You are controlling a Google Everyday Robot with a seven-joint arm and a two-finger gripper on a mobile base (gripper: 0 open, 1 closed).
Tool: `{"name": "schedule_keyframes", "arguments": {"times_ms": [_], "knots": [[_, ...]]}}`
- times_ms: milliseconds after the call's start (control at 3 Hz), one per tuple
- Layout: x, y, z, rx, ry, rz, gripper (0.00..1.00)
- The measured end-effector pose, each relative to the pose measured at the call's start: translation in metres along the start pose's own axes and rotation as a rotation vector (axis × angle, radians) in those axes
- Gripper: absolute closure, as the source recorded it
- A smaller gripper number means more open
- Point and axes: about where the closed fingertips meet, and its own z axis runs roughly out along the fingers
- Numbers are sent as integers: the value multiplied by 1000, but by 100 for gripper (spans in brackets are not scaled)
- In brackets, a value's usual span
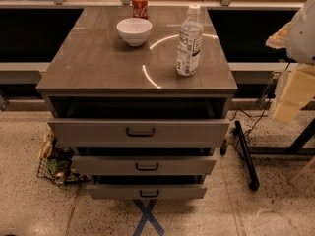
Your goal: Pick blue plastic bottle
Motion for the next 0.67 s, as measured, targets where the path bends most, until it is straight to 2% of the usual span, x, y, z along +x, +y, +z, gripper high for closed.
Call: {"name": "schedule_keyframes", "arguments": {"times_ms": [333,667], "knots": [[0,0,0,0,0,0,0],[1,-8,6,31,-35,93,0]]}}
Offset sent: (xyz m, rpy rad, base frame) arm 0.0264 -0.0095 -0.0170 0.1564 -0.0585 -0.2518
